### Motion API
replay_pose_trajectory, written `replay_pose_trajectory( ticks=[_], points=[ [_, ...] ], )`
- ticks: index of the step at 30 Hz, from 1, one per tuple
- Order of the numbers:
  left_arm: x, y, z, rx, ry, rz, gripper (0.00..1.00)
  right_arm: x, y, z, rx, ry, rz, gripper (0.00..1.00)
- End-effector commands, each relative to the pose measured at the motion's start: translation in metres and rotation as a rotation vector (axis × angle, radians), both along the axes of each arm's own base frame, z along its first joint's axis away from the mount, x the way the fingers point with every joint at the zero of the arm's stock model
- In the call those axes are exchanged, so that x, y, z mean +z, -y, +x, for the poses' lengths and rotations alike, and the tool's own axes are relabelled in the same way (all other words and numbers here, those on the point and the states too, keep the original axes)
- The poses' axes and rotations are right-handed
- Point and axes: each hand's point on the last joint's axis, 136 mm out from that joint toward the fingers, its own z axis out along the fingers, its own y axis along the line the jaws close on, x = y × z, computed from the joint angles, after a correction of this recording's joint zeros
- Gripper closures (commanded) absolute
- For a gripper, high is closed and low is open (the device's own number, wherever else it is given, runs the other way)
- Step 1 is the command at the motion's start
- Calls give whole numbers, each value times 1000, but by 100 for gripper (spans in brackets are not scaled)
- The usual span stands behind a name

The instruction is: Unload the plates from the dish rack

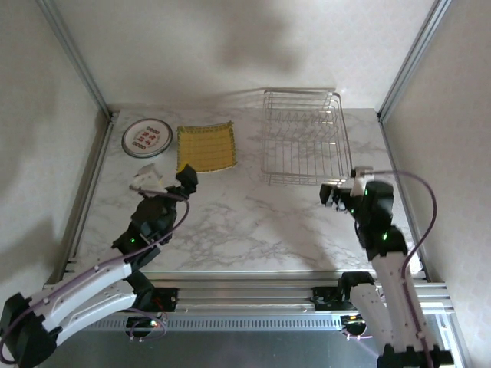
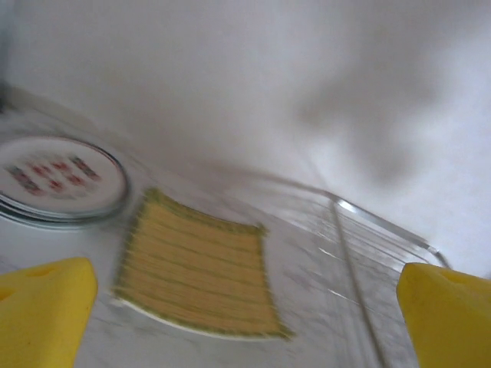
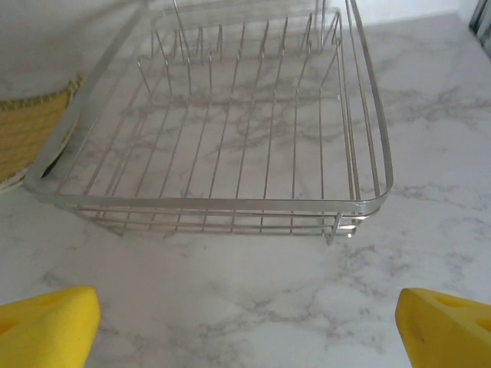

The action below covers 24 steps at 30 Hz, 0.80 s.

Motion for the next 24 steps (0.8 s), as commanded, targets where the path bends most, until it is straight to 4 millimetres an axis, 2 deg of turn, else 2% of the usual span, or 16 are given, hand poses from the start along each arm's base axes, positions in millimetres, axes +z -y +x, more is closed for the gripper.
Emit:
replay_pose_trajectory(
  ticks=[1, 3, 6, 8, 11, 18, 24],
  points=[
    [-21, -52, -18, 208, 33, 175, 0, 14, 9, 7, -70, 294, 29, 1],
    [-38, -76, -26, 282, 38, 177, 0, -8, 25, 8, -160, 264, 7, 1],
    [-65, -111, -34, 381, 36, 134, 0, -43, 32, 16, -198, 157, -41, 1],
    [-77, -128, -35, 412, 38, 116, 0, -55, 33, 23, -208, 165, -33, 1],
    [-84, -142, -30, 419, 31, 121, 0, -64, 37, 32, -236, 201, -47, 1],
    [-114, -151, 1, 370, -54, 137, 0, -77, 30, 69, -194, 179, -88, 1],
    [-126, -144, 58, 283, -154, 180, 0, -83, 24, 101, -166, 144, -126, 1]
  ],
)
